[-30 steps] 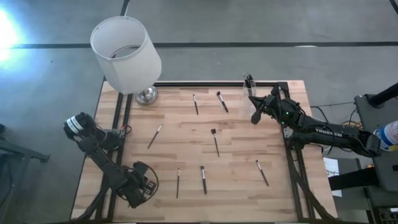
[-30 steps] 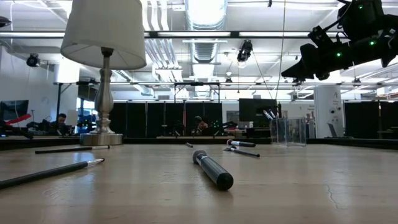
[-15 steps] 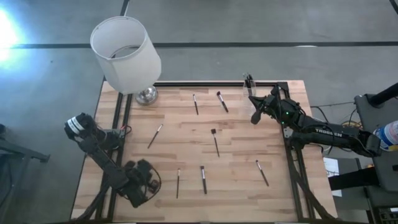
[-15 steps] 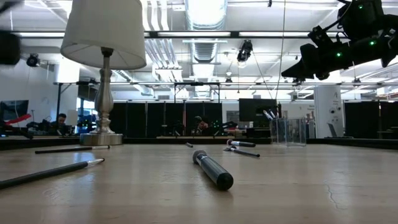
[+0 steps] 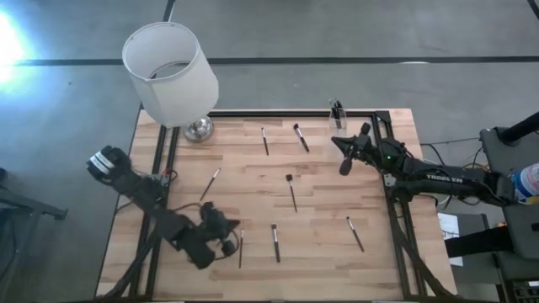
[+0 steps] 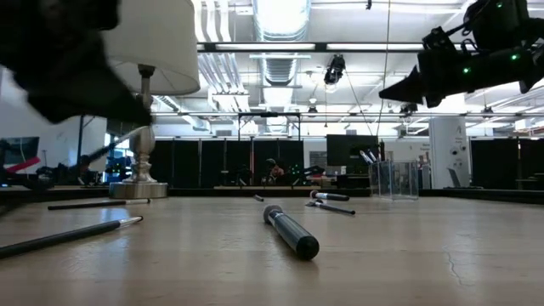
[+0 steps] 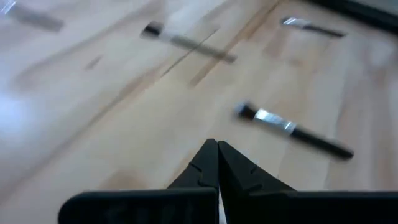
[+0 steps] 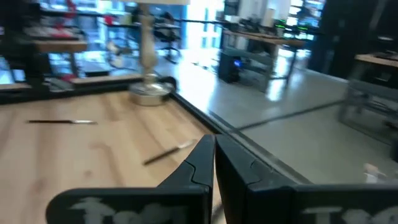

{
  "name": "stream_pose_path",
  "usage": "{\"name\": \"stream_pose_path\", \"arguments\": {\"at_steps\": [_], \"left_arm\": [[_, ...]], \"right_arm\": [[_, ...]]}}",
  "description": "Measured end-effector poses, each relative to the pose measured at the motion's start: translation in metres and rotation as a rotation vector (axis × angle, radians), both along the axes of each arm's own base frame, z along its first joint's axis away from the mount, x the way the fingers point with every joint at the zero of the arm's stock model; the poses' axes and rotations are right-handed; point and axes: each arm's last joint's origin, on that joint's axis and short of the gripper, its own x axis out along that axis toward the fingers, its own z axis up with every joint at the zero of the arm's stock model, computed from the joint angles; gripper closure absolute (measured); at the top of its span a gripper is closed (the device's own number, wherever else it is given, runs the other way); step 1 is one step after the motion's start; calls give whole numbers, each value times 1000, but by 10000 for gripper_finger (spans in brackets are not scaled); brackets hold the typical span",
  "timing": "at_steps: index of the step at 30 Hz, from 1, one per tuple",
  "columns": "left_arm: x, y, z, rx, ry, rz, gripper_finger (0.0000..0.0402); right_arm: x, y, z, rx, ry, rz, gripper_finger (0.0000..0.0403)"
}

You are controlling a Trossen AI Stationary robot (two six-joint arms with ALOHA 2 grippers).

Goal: Put items in baskets/containers
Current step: Put the eyeshadow brush into the transparent organizer

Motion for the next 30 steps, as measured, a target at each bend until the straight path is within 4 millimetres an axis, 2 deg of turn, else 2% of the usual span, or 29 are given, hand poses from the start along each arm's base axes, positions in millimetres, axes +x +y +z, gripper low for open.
{"name": "stream_pose_path", "arguments": {"at_steps": [4, 8, 12, 16, 23, 30], "left_arm": [[22, 18, 3, 61, -131, -111, 401], [34, 47, 8, 121, -302, -205, 401], [40, 77, 13, 184, -435, -246, 402], [47, 101, 19, 244, -478, -259, 402], [60, 119, 37, 333, -562, -306, 402], [63, 131, 43, 338, -623, -330, 401]], "right_arm": [[7, 6, -1, -3, -11, 53, 394], [15, 12, -5, 0, -10, 110, 394], [26, 20, -9, 15, -19, 280, 394], [39, 31, -12, 43, -70, 424, 394], [64, 51, -29, 79, -112, 545, 384], [108, 62, -37, 123, -141, 606, 321]]}}
